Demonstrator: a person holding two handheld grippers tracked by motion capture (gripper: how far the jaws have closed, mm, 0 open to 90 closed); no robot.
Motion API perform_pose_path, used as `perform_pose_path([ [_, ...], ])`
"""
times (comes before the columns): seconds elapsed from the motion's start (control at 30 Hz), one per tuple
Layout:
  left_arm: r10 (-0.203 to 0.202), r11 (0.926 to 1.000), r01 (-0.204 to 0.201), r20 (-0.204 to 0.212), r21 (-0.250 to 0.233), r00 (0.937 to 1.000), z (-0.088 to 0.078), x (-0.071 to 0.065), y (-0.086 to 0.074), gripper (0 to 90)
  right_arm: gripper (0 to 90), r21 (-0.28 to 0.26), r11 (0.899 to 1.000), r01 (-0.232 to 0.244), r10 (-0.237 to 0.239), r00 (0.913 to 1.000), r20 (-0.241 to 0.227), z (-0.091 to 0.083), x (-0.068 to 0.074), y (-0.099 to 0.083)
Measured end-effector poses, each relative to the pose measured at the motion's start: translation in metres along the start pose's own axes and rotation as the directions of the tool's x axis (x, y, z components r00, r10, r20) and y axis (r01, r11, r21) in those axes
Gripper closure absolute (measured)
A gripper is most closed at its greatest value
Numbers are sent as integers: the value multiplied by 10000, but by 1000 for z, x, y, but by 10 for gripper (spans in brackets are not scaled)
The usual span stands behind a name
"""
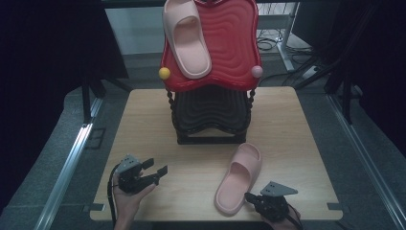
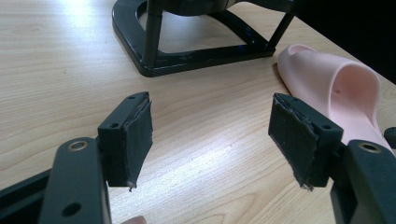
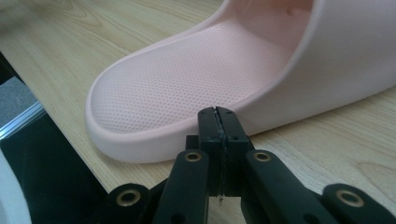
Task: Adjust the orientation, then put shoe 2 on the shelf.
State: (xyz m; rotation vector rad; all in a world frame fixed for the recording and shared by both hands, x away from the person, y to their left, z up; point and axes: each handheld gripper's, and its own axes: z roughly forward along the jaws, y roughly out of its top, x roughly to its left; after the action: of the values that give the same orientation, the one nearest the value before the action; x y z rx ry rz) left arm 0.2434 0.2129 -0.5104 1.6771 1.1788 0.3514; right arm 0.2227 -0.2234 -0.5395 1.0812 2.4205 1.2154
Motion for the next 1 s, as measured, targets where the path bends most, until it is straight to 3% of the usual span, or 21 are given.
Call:
perform_pose_path([
  [0.1, -65, 10000, 65, -35, -44, 10000, -2, 2, 0, 304, 899, -135, 9999, -99, 99, 9999, 40, -5, -4, -3],
  [0.17, -73, 9999, 73, -19, -78, 10000, -3, 2, 0, 305, 898, -463, 9974, -547, 562, 9979, 313, -14, -17, -6],
  [0.2, -73, 9999, 73, -19, -78, 10000, -3, 2, 0, 305, 898, -463, 9974, -547, 562, 9979, 313, -14, -17, -6],
  [0.27, -31, 10000, 31, -2, -92, 10000, -4, 0, 1, 305, 895, -773, 9938, -800, 856, 9937, 721, -23, -30, -8],
  [0.4, 101, 9999, -101, 75, 13, 9999, 0, -4, 1, 305, 817, -1161, 9825, -1455, 1631, 9734, 1611, -35, -60, -14],
  [0.43, 179, 9998, -180, 109, 66, 9998, 1, -7, 1, 305, 743, -1305, 9759, -1750, 1971, 9633, 1824, -40, -71, -17],
  [0.5, 291, 9995, -292, 79, 108, 9995, 2, -10, 2, 305, 658, -1409, 9705, -1955, 2215, 9540, 2022, -42, -79, -18],
  [0.63, 343, 9991, -343, 22, 254, 9994, 8, -18, 2, 314, 545, -1488, 9631, -2244, 2522, 9453, 2071, -41, -89, -19],
  [0.77, 510, 9972, -516, 110, 536, 9986, 19, -28, 1, 327, 516, -1408, 9659, -2171, 2436, 9465, 2115, -39, -93, -18],
  [0.87, 574, 9963, -591, 283, 621, 9979, 32, -40, 2, 361, 508, -1553, 9618, -2256, 2547, 9451, 2047, -42, -95, -18],
  [0.9, 629, 9949, -663, 462, 757, 9969, 42, -49, 3, 392, 502, -1727, 9544, -2435, 2760, 9401, 1999, -45, -98, -19],
  [0.93, 629, 9949, -663, 462, 757, 9969, 42, -49, 3, 402, 502, -1727, 9544, -2435, 2760, 9401, 1999, -45, -98, -19],
  [1.0, 772, 9921, -835, 691, 941, 9946, 55, -62, 6, 414, 499, -1899, 9462, -2621, 2991, 9324, 2030, -49, -102, -20],
])
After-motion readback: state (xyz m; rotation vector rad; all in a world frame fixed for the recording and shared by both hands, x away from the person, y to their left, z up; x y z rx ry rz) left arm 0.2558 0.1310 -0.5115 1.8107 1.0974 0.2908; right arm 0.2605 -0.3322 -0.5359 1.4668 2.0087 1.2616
